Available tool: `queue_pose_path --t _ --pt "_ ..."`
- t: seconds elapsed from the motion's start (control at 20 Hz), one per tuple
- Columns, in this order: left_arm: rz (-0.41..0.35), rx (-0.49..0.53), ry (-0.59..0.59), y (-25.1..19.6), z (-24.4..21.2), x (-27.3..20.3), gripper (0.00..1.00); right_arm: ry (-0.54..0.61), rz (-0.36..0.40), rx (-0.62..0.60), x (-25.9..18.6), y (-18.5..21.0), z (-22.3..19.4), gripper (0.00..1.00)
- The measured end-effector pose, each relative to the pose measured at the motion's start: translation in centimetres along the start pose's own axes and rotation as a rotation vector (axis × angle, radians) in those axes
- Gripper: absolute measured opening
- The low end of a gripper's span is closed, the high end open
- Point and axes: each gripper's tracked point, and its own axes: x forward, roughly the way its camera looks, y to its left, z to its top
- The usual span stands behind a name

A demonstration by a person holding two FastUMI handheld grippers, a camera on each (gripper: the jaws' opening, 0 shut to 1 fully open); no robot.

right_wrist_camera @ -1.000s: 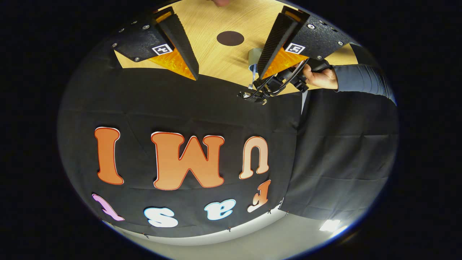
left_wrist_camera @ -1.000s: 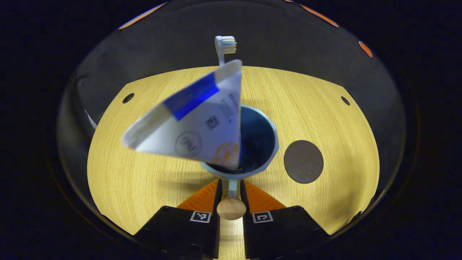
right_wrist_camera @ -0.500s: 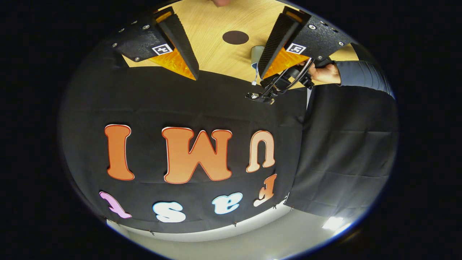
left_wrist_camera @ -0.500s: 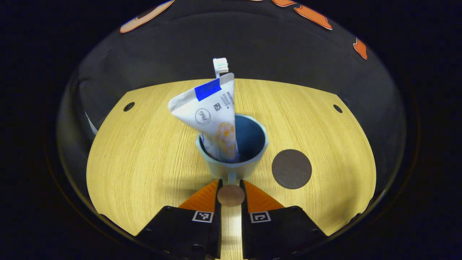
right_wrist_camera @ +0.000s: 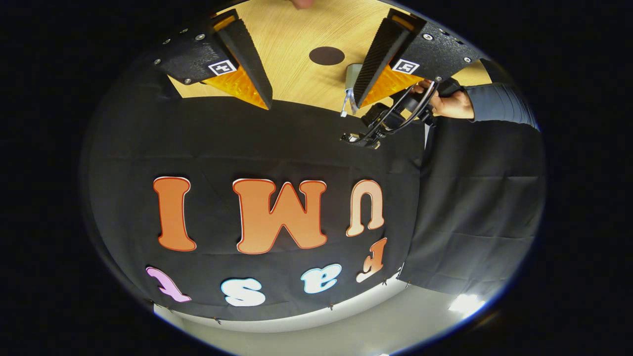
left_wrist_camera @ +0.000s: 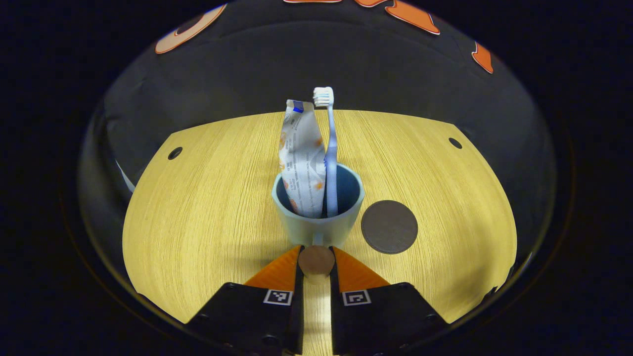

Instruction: Put the toothbrush and toothpaste on the desktop into the cup, then pick up the cup and place it on the coaster on the desktop.

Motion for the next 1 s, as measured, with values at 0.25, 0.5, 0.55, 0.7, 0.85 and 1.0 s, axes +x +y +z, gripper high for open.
queue_pose_path --t 0.25,0.5,0.55,0.7,0.85,1.0 --pt "-0.011 0.004 0.062 -0.3 -0.5 8.4 0.23 0.011 0.015 -0.001 0.3 0.7 -0.5 0.98" --pt "0.016 0.047 0.074 -2.4 1.1 11.2 0.29 0.020 0.014 0.001 0.3 0.7 -0.9 0.98" --pt "0.023 0.056 0.078 -4.0 1.5 11.7 0.30 0.019 0.013 0.003 0.4 0.6 -0.9 0.98" --pt "0.031 0.070 0.104 -5.5 2.6 16.6 0.32 0.023 0.009 0.012 0.4 0.4 -1.1 0.98" --pt "0.017 0.048 0.088 -4.8 1.2 19.5 0.29 0.035 0.003 0.018 0.5 0.1 -1.7 0.98" --pt "0.018 0.032 0.073 -3.3 0.4 20.3 0.25 0.045 0.004 0.027 0.6 0.2 -1.9 0.98"
